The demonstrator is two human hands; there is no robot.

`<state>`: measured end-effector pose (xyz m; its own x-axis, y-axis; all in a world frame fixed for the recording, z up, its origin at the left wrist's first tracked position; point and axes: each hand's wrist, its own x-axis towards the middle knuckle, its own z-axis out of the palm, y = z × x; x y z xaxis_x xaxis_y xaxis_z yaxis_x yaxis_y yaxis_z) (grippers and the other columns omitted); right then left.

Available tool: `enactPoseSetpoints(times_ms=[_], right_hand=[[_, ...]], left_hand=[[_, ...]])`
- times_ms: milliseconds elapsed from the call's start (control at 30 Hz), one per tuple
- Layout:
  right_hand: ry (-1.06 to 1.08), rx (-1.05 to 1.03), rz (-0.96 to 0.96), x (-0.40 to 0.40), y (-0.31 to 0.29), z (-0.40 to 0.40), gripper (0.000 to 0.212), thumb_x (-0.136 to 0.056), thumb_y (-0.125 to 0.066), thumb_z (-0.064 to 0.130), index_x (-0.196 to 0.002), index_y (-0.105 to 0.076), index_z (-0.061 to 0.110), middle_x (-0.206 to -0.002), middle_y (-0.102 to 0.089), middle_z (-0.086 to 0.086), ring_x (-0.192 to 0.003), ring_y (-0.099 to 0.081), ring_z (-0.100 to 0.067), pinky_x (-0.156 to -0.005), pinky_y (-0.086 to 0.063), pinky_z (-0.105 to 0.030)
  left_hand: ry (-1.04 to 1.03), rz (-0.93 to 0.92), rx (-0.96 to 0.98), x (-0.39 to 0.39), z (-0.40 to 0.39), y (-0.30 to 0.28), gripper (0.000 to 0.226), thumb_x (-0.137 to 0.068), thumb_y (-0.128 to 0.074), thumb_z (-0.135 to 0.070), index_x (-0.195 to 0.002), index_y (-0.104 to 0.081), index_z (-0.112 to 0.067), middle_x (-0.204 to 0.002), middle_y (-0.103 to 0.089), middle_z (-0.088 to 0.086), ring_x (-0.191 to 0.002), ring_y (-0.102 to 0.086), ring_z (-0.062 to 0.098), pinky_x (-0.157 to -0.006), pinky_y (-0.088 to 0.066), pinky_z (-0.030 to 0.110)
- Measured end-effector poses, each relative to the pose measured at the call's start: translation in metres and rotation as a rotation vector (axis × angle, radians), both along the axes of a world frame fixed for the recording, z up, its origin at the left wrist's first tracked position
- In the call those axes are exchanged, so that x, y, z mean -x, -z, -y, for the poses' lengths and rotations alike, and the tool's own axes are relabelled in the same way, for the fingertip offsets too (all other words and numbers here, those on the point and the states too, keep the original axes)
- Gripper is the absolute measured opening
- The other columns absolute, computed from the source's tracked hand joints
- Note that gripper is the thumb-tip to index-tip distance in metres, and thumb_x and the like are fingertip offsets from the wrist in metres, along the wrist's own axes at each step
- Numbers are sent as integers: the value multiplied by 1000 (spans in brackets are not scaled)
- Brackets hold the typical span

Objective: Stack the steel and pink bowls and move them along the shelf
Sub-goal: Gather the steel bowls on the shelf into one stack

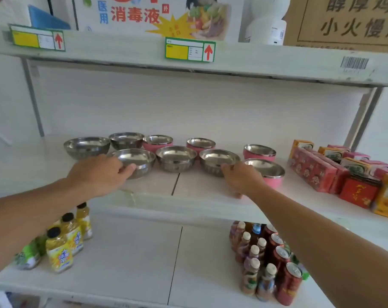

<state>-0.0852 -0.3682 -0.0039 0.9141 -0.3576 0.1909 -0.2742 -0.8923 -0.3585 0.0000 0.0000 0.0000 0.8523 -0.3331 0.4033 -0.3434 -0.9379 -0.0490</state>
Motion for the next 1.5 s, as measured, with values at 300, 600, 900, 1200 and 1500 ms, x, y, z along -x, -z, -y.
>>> enactPoseSetpoints(times_ms=[300,600,900,1200,1500], right_hand=[[260,-410,9,-40,-7,24,53,-102,-33,52,-94,-61,8,-61,-77,-17,-50,-70,-28,-75,-66,-39],[342,-731,185,-69,-6,19,25,-100,-51,10,-116,-65,-5,-61,-70,-16,-28,-56,-20,-31,-45,-23],[288,-759,296,-62,-30,29,38,-100,-36,14,-121,-65,-2,-71,-73,-18,-28,-56,-19,-31,-41,-21],[224,-771,220,-45,-40,34,37,-97,-37,14,-94,-70,-3,-52,-70,-15,-31,-52,-20,-35,-42,-22],[249,-818,262,-38,-57,39,41,-101,-38,15,-84,-71,-3,-48,-67,-13,-27,-51,-18,-32,-41,-20]], left_hand=[[-73,-42,13,-9,-29,-9,95,-103,-18,-78,-56,-71,-15,-55,-71,-3,-53,-70,18,-72,-63,39],[-184,-243,265,-15,-37,-7,100,-99,-15,-85,-68,-75,-10,-58,-76,4,-56,-75,24,-81,-64,43],[-314,-652,732,-50,-5,-3,71,-103,-40,-68,-105,-76,-7,-61,-75,5,-38,-53,15,-44,-43,20],[-287,-584,1018,-62,1,-53,28,-108,-43,-13,-103,-65,3,-62,-58,10,-36,-42,13,-29,-31,16],[-81,-566,969,-67,89,-103,26,-99,-46,-13,-91,-69,-2,-45,-57,5,-34,-37,14,-38,-28,17]])
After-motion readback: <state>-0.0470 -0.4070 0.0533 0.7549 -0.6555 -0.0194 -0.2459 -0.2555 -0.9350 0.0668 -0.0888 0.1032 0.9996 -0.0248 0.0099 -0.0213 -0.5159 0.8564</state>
